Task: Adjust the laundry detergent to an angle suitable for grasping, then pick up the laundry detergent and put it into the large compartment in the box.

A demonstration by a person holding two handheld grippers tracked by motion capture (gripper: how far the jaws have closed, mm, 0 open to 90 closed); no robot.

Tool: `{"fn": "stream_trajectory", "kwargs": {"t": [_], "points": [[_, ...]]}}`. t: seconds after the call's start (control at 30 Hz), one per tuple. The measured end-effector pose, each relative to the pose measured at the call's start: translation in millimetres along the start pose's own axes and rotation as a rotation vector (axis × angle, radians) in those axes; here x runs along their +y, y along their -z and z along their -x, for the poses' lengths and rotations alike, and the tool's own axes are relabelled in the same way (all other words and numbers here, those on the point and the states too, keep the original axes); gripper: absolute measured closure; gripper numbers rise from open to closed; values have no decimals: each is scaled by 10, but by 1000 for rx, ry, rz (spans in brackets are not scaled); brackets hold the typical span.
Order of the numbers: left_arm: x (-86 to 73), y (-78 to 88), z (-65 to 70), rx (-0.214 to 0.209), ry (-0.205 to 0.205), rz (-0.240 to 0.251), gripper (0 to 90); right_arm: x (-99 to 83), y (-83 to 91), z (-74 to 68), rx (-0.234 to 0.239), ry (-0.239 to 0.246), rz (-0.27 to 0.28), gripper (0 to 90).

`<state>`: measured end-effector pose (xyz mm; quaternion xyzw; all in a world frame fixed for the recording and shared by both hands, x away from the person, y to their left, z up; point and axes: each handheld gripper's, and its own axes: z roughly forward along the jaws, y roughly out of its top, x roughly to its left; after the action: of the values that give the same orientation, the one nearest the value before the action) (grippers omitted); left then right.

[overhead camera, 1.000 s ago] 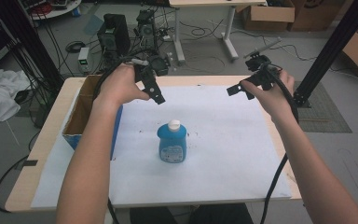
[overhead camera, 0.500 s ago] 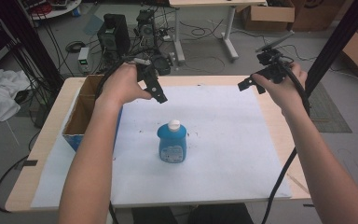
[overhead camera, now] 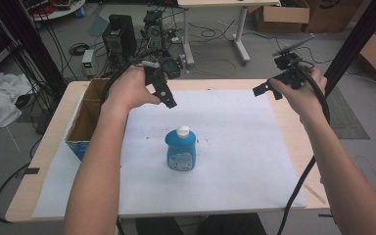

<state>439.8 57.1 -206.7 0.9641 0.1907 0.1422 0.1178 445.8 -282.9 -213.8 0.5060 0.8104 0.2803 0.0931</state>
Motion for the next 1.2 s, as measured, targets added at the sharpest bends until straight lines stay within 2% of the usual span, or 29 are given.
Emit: {"fn": "stream_trajectory", "kwargs": {"t": [0.23,0.9,1.2], "points": [[27,-27,-3,-2,-7,-3,154,-29,-20,62,-2,-12,-1,176],[-43,52,-28,2,4,8,154,-23,-55,57,-6,-6,-12,165],[-41,108,20,-9,-13,27,154,-21,-64,81,0,-5,-14,165]]}}
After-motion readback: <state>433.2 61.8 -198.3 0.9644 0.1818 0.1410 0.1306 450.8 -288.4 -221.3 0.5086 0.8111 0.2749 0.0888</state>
